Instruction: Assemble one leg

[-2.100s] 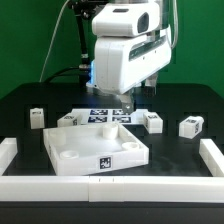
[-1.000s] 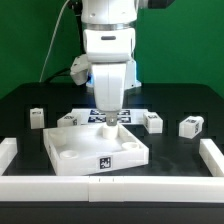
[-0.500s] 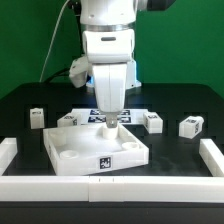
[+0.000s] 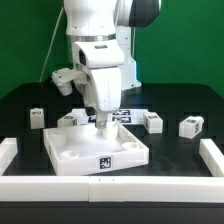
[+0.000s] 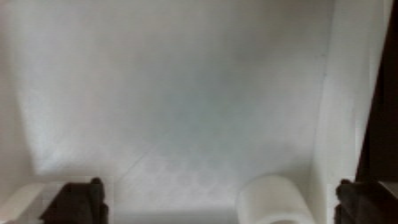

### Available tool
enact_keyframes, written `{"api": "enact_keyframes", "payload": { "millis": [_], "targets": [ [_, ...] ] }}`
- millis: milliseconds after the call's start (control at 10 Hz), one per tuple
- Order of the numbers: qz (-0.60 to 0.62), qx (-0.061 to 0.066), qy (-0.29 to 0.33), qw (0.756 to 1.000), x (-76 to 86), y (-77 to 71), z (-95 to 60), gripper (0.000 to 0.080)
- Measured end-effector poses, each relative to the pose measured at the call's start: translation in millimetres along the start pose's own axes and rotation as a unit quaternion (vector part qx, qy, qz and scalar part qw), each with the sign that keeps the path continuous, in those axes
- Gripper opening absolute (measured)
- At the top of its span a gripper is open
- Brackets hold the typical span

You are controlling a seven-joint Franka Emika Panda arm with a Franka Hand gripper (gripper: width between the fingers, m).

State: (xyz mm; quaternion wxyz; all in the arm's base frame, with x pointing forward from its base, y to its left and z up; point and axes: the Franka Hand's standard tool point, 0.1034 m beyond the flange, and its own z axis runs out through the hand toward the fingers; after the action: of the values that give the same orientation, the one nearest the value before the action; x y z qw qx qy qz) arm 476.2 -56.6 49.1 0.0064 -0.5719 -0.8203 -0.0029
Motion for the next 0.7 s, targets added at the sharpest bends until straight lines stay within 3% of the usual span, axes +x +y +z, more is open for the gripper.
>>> {"api": "enact_keyframes", "payload": {
  "millis": [200, 700],
  "targets": [
    [0.002, 0.01, 0.004, 1.0, -1.2, -15.0, 9.3, 0.065],
    [0.041, 0.032, 0.017, 0.998, -0.8, -29.9, 34.6, 0.065]
  ]
}}
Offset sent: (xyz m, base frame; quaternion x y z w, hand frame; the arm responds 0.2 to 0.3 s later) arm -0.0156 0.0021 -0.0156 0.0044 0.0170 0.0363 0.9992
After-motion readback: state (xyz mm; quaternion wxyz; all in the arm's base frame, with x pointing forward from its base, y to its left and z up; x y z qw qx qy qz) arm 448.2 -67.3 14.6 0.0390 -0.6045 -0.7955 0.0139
